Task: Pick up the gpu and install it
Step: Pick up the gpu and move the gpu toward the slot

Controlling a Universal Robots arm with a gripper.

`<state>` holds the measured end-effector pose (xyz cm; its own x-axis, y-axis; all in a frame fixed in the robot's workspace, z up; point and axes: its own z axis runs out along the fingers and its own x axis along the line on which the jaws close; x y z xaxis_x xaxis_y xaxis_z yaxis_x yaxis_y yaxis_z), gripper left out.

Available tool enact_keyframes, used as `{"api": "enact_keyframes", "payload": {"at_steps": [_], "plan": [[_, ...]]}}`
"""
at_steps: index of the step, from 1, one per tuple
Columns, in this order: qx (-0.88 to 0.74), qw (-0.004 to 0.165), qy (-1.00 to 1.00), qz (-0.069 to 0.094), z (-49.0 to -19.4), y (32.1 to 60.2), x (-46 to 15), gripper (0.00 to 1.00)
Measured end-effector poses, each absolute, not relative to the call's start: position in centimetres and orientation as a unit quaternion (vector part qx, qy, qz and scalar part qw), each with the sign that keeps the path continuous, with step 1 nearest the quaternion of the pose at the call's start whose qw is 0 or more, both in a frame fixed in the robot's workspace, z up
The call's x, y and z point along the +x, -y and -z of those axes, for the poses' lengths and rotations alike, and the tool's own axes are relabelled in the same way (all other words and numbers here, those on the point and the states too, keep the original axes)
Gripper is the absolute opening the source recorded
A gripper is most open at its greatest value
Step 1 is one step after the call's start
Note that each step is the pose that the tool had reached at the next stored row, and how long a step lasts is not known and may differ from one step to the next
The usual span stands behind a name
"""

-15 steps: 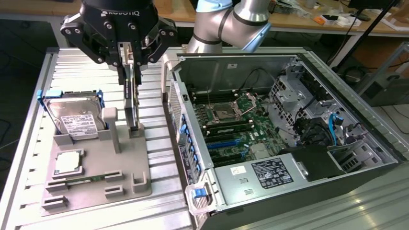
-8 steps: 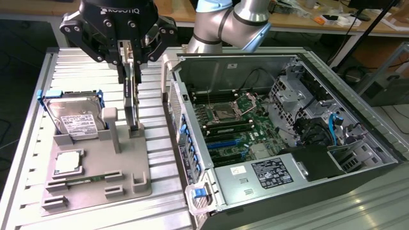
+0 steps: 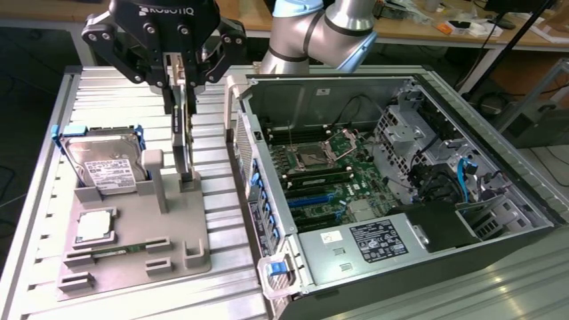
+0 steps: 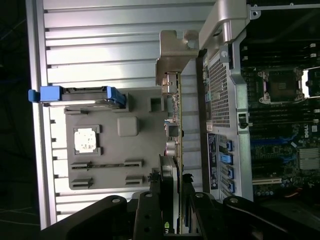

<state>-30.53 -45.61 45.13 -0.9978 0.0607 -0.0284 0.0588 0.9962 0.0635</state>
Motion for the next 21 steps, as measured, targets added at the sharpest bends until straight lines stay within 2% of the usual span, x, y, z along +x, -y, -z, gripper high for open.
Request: {"api": "enact_keyframes", "payload": {"at_steps": [21], "plan": [[0.030,0.015,-0.999,-0.031,-45.71,45.61,-30.53,0.27]]}}
